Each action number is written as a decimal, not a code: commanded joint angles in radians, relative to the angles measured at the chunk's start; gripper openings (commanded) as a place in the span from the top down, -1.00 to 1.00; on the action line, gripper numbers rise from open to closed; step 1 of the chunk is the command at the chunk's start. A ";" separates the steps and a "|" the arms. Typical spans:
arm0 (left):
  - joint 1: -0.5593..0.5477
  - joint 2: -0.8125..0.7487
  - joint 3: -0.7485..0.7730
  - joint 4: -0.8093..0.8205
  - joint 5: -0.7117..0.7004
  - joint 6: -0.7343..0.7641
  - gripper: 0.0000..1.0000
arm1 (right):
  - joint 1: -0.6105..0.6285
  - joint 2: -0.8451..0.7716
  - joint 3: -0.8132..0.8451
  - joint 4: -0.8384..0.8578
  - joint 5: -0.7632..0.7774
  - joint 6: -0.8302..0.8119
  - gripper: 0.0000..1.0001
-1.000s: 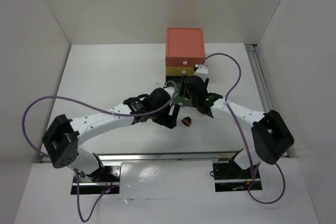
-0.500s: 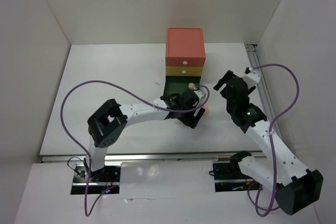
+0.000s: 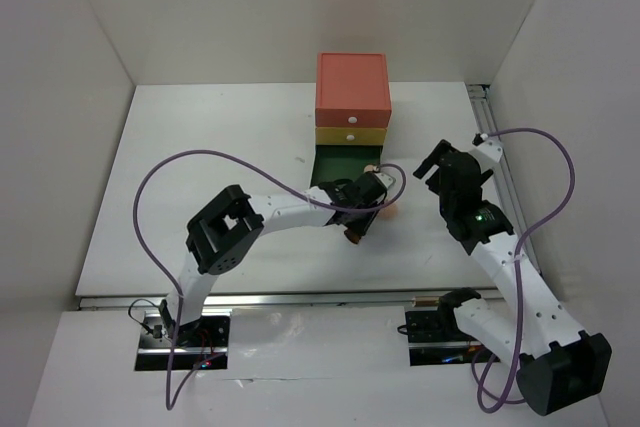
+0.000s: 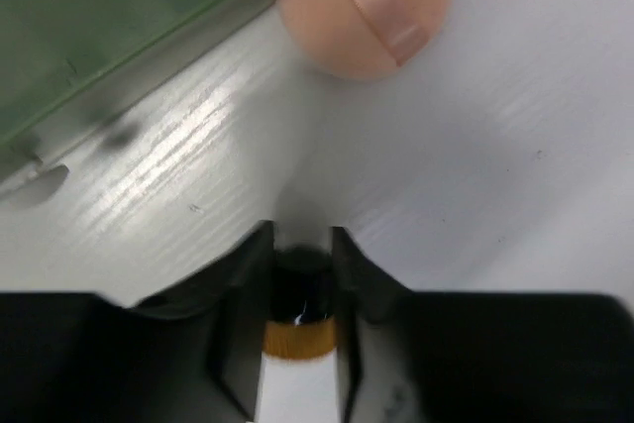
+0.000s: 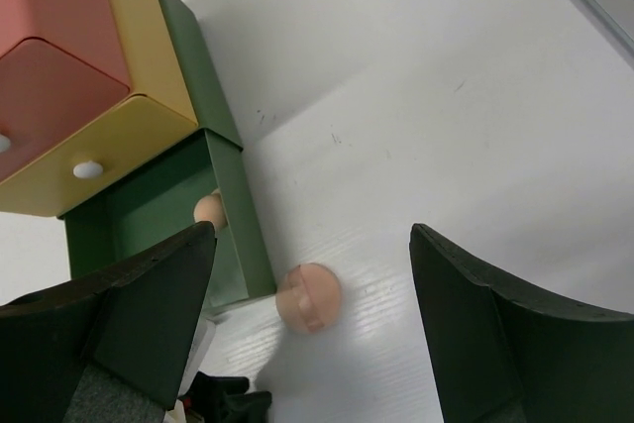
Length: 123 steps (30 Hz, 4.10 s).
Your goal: Organize the makeup
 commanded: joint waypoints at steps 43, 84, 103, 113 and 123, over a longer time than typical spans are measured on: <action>0.069 -0.139 -0.208 -0.039 0.037 -0.027 -0.57 | -0.026 -0.018 -0.083 -0.042 -0.012 0.030 -0.72; 0.244 -0.058 0.337 -0.177 0.025 0.079 -0.27 | -0.026 0.248 -0.173 0.125 -0.290 0.015 -0.45; 0.235 -0.450 0.076 -0.126 0.051 0.059 -1.00 | -0.026 0.529 -0.193 0.321 -0.423 0.069 -0.20; 0.281 -0.653 -0.126 -0.128 -0.045 0.005 -1.00 | -0.017 0.514 -0.173 0.279 -0.356 0.087 1.00; 0.423 -0.644 -0.099 -0.137 0.062 -0.006 -1.00 | -0.017 0.146 -0.081 0.149 -0.230 -0.017 1.00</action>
